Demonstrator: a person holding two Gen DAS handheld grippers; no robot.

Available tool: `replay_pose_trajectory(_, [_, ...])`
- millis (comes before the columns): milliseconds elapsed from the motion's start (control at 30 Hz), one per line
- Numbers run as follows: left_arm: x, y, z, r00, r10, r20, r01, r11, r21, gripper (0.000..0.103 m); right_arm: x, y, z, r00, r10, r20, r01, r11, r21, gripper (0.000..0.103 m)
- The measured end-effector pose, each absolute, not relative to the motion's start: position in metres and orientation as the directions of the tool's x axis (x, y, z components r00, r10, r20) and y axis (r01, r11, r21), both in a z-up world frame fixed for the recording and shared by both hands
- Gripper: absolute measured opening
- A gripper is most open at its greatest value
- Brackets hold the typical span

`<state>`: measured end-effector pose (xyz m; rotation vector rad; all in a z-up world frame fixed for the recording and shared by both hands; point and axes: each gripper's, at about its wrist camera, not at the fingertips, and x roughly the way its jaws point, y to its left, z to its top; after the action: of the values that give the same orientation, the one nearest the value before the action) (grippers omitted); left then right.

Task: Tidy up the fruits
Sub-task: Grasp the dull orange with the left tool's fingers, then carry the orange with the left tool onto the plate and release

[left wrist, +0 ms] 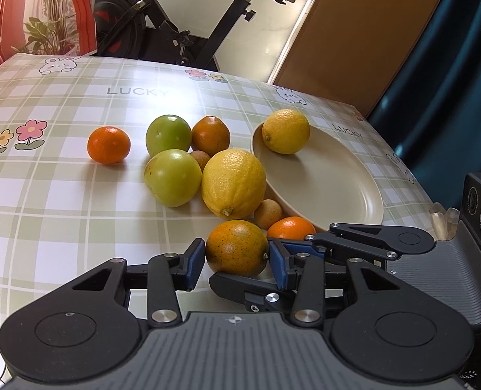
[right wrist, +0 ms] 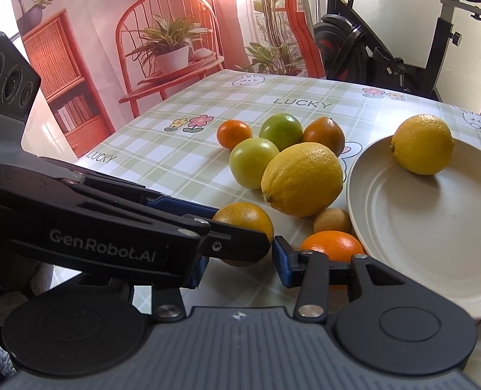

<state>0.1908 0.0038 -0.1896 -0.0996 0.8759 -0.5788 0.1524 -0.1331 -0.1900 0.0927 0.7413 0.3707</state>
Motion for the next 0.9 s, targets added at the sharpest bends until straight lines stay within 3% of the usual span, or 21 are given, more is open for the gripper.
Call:
replay_pose_trajectory(633, [0.204,-0.041,-0.132,0.538,-0.553,-0.636,0.525,0.81,-0.26,0.046,0.146,-0.174,-0.135,0.782,0.3,-0.546,-0.216,0.952,0.215,0.045])
replay_pose_trajectory(900, [0.224,-0.07,-0.137,0.494,-0.574,-0.653,0.556,0.786,-0.27,0.046,0.153,-0.197,-0.129,0.809,0.245,-0.535,-0.164,0.967,0.195,0.045])
